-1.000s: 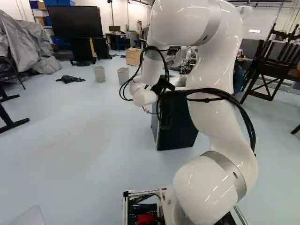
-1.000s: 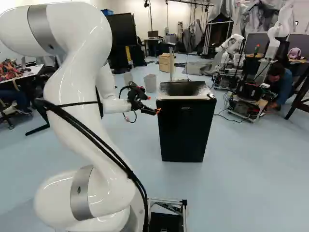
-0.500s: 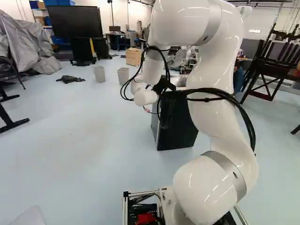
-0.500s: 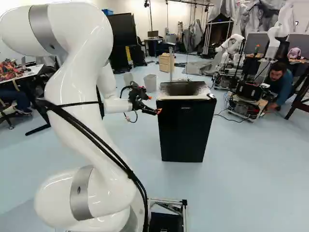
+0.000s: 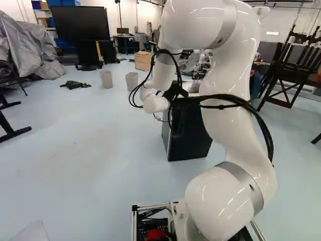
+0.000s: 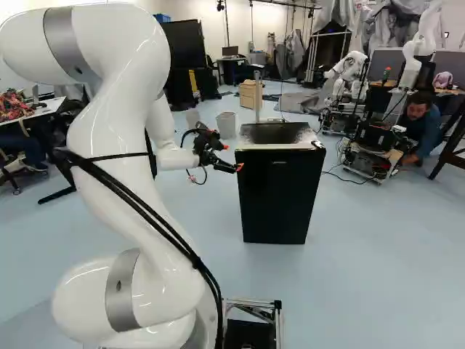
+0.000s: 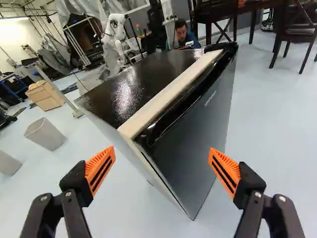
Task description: Grab a drink from the fridge
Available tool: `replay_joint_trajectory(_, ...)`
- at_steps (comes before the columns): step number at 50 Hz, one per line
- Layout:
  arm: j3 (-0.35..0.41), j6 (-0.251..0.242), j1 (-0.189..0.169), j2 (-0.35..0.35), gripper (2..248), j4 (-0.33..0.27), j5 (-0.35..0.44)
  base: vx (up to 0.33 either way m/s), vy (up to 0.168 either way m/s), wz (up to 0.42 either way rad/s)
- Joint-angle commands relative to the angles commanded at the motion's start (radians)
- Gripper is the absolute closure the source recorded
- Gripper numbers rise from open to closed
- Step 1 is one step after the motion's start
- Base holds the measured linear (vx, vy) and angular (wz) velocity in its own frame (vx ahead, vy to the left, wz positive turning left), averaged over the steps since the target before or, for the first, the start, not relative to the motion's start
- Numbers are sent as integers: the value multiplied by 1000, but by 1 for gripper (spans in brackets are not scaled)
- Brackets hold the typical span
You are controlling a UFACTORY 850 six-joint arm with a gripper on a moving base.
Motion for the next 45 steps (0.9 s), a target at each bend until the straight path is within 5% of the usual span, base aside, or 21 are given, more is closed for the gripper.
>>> replay_joint_trajectory(45, -2, 0, -9, -1, 3, 0, 0, 0, 0, 0)
